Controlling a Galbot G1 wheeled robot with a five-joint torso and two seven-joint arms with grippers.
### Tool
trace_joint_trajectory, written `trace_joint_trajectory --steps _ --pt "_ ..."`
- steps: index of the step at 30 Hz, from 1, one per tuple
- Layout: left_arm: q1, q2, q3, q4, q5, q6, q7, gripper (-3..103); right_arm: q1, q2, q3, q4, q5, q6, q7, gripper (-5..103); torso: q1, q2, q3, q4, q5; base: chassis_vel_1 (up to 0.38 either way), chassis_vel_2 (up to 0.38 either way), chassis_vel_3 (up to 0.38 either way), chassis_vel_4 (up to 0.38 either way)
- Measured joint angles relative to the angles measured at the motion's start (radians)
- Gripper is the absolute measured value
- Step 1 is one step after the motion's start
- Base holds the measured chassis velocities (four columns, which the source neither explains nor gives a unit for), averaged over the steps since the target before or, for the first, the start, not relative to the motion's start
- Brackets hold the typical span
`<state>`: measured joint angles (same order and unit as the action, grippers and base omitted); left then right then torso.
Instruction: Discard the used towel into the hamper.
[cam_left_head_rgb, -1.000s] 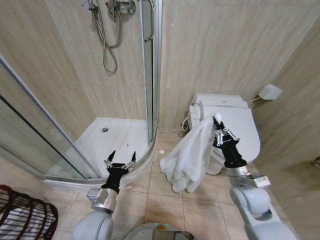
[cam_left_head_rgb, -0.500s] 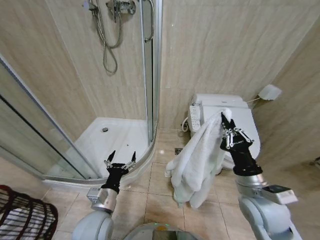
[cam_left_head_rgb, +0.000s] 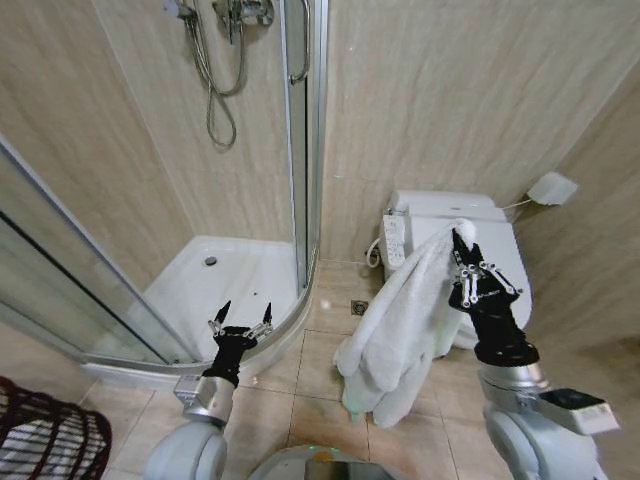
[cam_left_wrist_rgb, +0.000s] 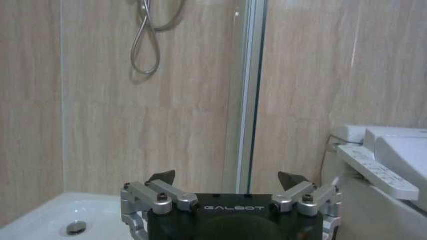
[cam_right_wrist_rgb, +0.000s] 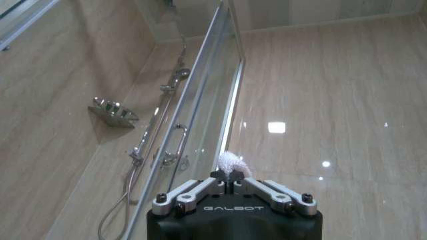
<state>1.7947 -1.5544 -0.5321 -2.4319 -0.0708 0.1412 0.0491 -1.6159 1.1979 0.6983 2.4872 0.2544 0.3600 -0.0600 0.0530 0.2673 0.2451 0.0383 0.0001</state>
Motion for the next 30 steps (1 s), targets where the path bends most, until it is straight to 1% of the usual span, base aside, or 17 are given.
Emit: trace_joint_trajectory --steps 5,11,16,22,27,30 --pt "0.0 0.0 0.0 0.0 0.0 0.0 0.0 100 -0.009 0.003 0.008 0.012 -0.012 0.017 -0.008 2 0.004 0.011 0.007 0.0001 -0.0004 0.0 0.0 0.0 0.0" --pt "0.0 0.0 0.0 0.0 0.0 0.0 0.0 100 -0.008 0.005 0.016 0.014 -0.01 0.019 -0.007 2 0.009 0.023 0.014 0.0001 0.0 0.0 0.0 0.0 0.0" --pt "0.0 0.0 0.0 0.0 0.0 0.0 0.0 100 -0.007 0.011 0.013 0.013 -0.01 0.025 -0.007 2 0.013 0.039 0.025 0.0001 -0.0001 0.0 0.0 0.0 0.0" --pt "0.0 0.0 0.0 0.0 0.0 0.0 0.0 100 -0.011 0.016 0.015 0.014 -0.002 0.022 -0.002 2 0.018 0.058 0.039 0.0 -0.0002 0.0 0.0 0.0 0.0" --pt "0.0 0.0 0.0 0.0 0.0 0.0 0.0 100 -0.013 0.016 0.023 0.014 0.005 0.017 0.001 2 0.022 0.066 0.044 0.0001 -0.0001 0.0 0.0 0.0 0.0" --pt "0.0 0.0 0.0 0.0 0.0 0.0 0.0 100 -0.018 0.02 0.025 0.014 0.013 0.016 0.002 2 0.025 0.078 0.052 0.0001 -0.0001 0.0 0.0 0.0 0.0"
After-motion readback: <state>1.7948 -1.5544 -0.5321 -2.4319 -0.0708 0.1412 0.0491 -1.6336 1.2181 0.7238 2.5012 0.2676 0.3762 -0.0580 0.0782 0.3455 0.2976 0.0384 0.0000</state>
